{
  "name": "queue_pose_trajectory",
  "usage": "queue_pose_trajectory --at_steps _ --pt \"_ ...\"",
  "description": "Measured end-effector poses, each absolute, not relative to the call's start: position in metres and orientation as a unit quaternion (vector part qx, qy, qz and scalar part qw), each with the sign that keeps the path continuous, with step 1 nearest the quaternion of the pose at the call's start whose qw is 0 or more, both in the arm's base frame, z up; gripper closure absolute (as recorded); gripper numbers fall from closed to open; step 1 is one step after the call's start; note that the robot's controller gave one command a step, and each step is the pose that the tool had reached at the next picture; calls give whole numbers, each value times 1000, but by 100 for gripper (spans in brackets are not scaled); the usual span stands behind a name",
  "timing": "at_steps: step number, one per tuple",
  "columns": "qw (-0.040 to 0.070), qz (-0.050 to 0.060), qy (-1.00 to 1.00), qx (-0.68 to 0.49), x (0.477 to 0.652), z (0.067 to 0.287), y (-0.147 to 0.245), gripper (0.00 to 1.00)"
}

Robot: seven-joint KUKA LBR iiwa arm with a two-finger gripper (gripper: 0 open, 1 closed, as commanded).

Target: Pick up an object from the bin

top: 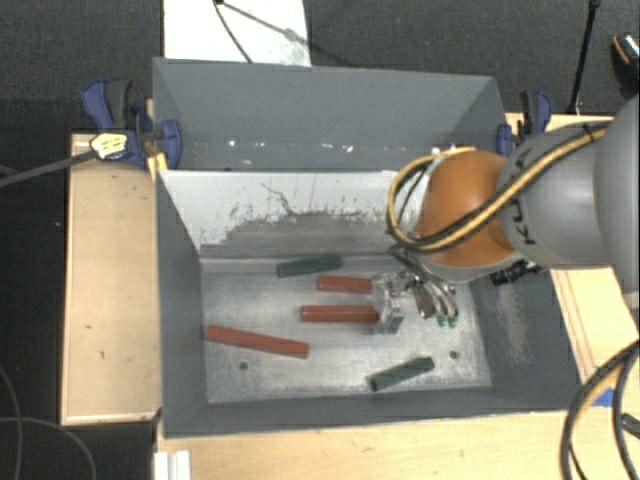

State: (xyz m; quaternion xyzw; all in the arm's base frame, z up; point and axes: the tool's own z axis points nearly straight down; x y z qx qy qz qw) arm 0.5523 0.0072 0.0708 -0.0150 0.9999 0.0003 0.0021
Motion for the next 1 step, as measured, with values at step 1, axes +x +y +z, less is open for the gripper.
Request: queue_pose_trajectory --at_steps 1 --pt "6 -1 988 -154 554 308 -9 100"
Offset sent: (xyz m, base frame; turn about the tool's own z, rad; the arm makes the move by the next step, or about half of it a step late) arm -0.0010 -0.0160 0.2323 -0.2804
